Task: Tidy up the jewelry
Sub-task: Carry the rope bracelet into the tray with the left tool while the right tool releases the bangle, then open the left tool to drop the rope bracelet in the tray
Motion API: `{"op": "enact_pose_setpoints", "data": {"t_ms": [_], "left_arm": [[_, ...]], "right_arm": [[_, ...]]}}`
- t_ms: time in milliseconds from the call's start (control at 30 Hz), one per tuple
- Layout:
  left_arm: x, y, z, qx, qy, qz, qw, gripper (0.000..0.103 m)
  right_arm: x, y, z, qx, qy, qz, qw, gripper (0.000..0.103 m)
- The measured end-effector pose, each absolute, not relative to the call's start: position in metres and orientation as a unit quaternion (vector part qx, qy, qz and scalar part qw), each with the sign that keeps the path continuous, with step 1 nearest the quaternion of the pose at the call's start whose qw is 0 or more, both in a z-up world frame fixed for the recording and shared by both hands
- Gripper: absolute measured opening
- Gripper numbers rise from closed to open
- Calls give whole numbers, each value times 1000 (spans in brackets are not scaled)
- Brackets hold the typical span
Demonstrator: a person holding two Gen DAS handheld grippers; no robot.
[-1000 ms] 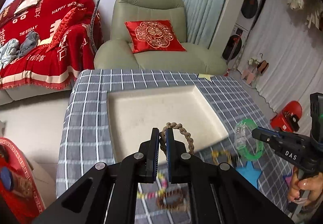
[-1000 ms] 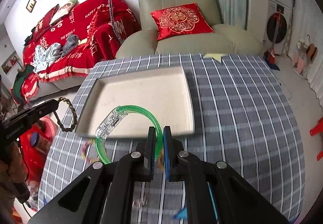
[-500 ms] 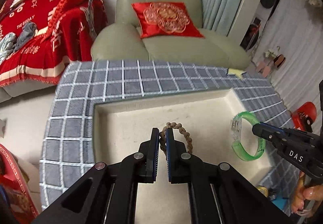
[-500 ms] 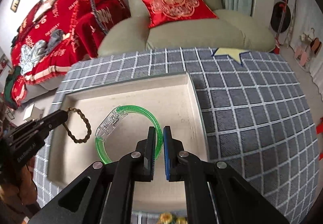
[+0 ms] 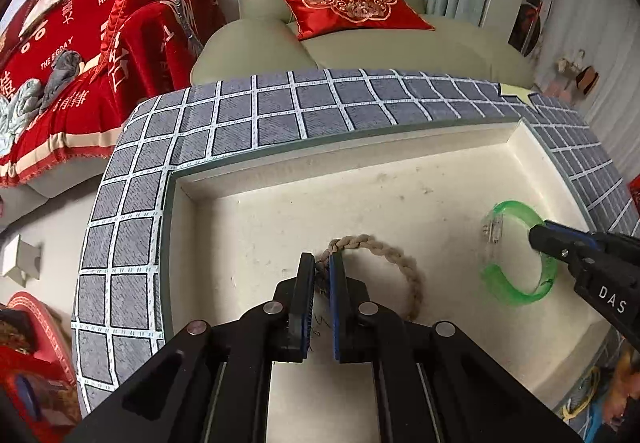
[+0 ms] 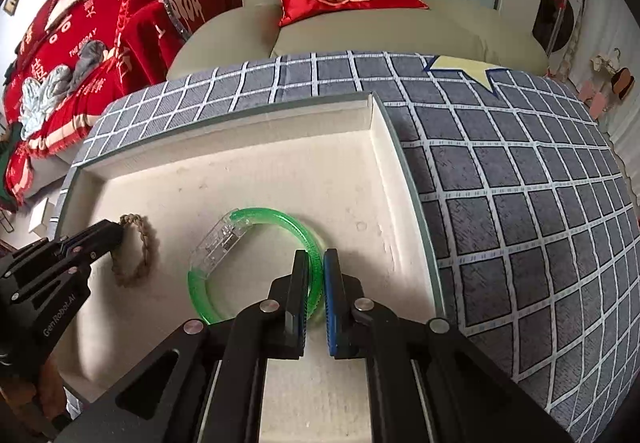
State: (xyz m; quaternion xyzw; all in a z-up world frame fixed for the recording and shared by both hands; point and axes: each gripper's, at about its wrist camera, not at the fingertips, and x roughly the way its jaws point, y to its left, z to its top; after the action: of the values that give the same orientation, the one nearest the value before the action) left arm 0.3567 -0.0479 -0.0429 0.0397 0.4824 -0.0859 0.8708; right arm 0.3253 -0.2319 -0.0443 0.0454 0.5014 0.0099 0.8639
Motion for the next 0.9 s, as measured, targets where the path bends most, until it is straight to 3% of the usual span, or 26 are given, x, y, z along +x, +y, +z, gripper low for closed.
{"op": "enact_pose_setpoints", "data": {"t_ms": [133, 167, 200, 267, 900], "left_arm": [[355, -51, -44, 54, 484, -82, 870, 23], [355, -52, -43, 56, 483, -80, 870, 23], [354, -52, -43, 57, 482, -79, 871, 23], [353, -52, -42, 57, 478, -77, 873, 23], [351, -51, -42, 55, 476, -78, 874, 24]], "right_arm": [[326, -229, -44, 35, 505, 11, 862, 11], [326, -229, -43, 41, 505, 13, 862, 20], [324, -231, -41, 53, 502, 15, 863, 39], [320, -233, -34, 66, 492, 19, 868, 63], [240, -265, 14, 153, 438, 36, 885, 63]]}}
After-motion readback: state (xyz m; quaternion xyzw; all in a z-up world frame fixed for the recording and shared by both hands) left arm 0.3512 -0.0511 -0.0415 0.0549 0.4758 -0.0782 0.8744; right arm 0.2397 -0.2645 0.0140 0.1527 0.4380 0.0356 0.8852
